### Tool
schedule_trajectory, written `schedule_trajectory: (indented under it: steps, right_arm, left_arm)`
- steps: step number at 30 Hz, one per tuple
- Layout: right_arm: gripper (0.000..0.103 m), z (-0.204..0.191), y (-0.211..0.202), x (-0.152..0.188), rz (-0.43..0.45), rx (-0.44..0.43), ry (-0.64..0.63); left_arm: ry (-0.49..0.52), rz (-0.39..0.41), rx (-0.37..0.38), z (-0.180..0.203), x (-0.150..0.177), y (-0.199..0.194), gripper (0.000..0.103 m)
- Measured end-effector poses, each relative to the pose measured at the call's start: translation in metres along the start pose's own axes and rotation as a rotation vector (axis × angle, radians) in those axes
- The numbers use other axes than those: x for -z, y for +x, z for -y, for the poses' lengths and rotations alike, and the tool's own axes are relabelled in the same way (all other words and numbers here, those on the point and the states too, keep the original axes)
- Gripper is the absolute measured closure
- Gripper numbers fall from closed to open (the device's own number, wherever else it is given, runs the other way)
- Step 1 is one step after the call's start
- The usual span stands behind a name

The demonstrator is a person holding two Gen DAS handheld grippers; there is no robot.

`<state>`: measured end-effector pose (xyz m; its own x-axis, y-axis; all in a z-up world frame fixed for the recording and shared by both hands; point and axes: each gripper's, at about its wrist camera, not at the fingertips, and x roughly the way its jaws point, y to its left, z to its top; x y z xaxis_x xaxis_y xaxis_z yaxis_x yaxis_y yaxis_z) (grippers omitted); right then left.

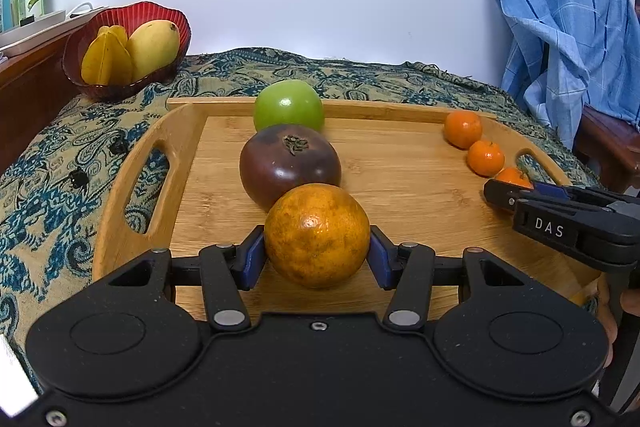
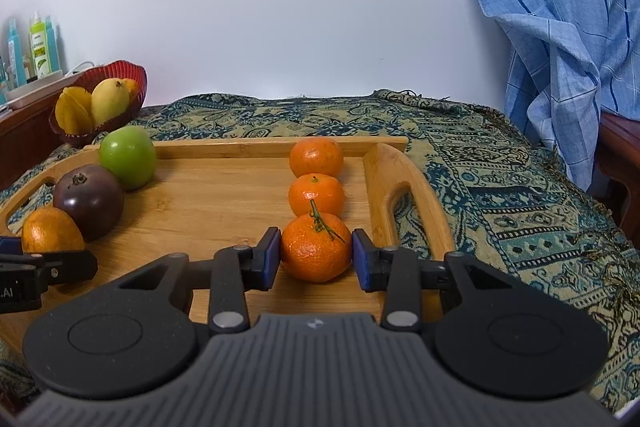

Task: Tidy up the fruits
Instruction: 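Carry the large orange and mandarin over the tray with both grippers, then lower orange and mandarin onto the tray and open both grippers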

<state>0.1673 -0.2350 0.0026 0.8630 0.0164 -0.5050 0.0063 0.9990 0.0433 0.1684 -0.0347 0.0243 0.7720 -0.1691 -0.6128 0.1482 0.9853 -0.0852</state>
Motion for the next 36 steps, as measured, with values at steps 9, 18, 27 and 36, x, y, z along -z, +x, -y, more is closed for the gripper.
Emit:
schedule_trajectory:
  steps: [9, 18, 27, 36]
  right_arm:
    - [0.060, 0.000, 0.001, 0.000, -0.001, 0.000, 0.000]
    - [0.058, 0.000, 0.001, 0.000, -0.003, -0.003, -0.004]
    - [0.033, 0.003, -0.010, 0.001, 0.026, -0.013, 0.017]
    - [0.018, 0.005, -0.040, 0.010, 0.116, -0.031, 0.019]
  left_arm:
    - [0.004, 0.001, 0.001, 0.000, 0.000, 0.000, 0.053]
    - [-0.006, -0.013, 0.004, -0.001, -0.001, 0.001, 0.051]
    - [-0.011, -0.018, -0.021, -0.002, 0.000, -0.003, 0.037]
    - [0.007, -0.007, -0.019, -0.001, 0.008, -0.022, 0.019]
